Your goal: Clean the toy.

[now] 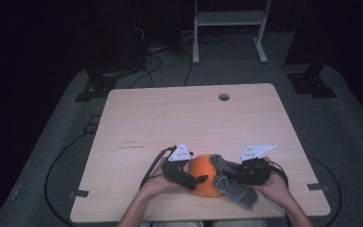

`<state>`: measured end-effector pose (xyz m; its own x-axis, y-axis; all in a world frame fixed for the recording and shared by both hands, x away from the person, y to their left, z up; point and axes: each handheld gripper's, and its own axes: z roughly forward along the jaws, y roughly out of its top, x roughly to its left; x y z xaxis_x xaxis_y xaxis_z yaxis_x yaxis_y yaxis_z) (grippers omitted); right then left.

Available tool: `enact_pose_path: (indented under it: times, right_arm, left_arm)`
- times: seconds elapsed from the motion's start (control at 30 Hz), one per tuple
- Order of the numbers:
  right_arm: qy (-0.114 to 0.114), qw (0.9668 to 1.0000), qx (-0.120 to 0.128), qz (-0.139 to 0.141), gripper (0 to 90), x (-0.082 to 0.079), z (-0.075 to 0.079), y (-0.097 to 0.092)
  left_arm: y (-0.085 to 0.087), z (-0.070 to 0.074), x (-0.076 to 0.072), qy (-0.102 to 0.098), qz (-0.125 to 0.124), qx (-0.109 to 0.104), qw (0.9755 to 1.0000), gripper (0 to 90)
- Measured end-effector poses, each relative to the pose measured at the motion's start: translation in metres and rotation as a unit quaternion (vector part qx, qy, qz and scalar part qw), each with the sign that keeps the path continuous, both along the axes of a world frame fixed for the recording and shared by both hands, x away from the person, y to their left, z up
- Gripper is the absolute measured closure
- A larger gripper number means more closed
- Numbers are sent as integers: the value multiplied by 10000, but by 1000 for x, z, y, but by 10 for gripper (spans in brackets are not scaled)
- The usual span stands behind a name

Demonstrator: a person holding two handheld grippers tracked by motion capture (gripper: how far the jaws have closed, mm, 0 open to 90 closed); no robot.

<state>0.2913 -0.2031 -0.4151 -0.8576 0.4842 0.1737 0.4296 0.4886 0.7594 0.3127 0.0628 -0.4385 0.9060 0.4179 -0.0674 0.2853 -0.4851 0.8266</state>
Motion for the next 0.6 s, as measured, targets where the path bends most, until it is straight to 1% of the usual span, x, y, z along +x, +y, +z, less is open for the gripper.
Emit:
enact_pose_path:
  times: [0.03, 0.1, 0.13, 0.2, 0.23, 0.27, 0.3, 0.33, 0.37, 0.4, 0.43, 0.47, 0.5, 0.53, 0.57, 0.6]
  right_arm:
    - [23, 10000, -5, 26, 768, -1, -1, 0]
    - [48, 10000, 3, 36, 767, -1, -2, -1]
    - [98, 9999, 61, -2, 767, -1, -4, -3]
    - [166, 9998, 133, -16, 767, 0, -5, -4]
    - [178, 9997, 153, -24, 766, 0, -6, -5]
    - [172, 9997, 142, -25, 766, 0, -5, -5]
    - [173, 9997, 147, -31, 766, 0, -3, -6]
    - [123, 9998, 146, -50, 766, -1, 0, -8]
    - [72, 9998, 154, -86, 766, -2, 2, -9]
    - [-68, 9997, 163, -158, 767, -3, 6, -11]
    - [-230, 9991, 192, -285, 767, -5, 9, -13]
    - [-476, 9974, 272, -476, 767, -6, 13, -14]
    - [-555, 9962, 374, -558, 767, -6, 14, -14]
    - [-633, 9949, 479, -629, 768, -4, 15, -12]
    - [-672, 9944, 470, -671, 767, -3, 14, -10]
    - [-683, 9946, 341, -708, 767, 0, 10, -5]
  left_arm:
    - [-2, -2, 0, 29, -50, 28, 10000, 30]
    - [-4, -6, -3, -34, -61, 16, 10000, 59]
    - [-4, -6, -4, -58, -79, 10, 10000, 115]
    - [-5, -6, -8, -193, -102, 60, 9997, 194]
    - [-5, -4, -11, -323, -97, 110, 9994, 230]
    - [-5, -3, -12, -403, -98, 104, 9991, 278]
    - [-6, -1, -14, -575, -88, 54, 9983, 315]
    - [-6, 1, -15, -680, -79, 11, 9977, 345]
    - [-7, 4, -16, -840, -74, -24, 9964, 363]
    - [-8, 8, -17, -1101, -3, -47, 9939, 377]
    - [-11, 12, -19, -1585, 116, 34, 9873, 387]
    - [-13, 15, -20, -1897, 142, 144, 9816, 390]
    - [-15, 16, -23, -2301, 136, 194, 9729, 389]
    - [-16, 16, -23, -2397, 136, 219, 9705, 383]
    - [-17, 11, -21, -2397, 137, 374, 9700, 369]
    - [-17, 9, -20, -2348, 116, 429, 9710, 339]
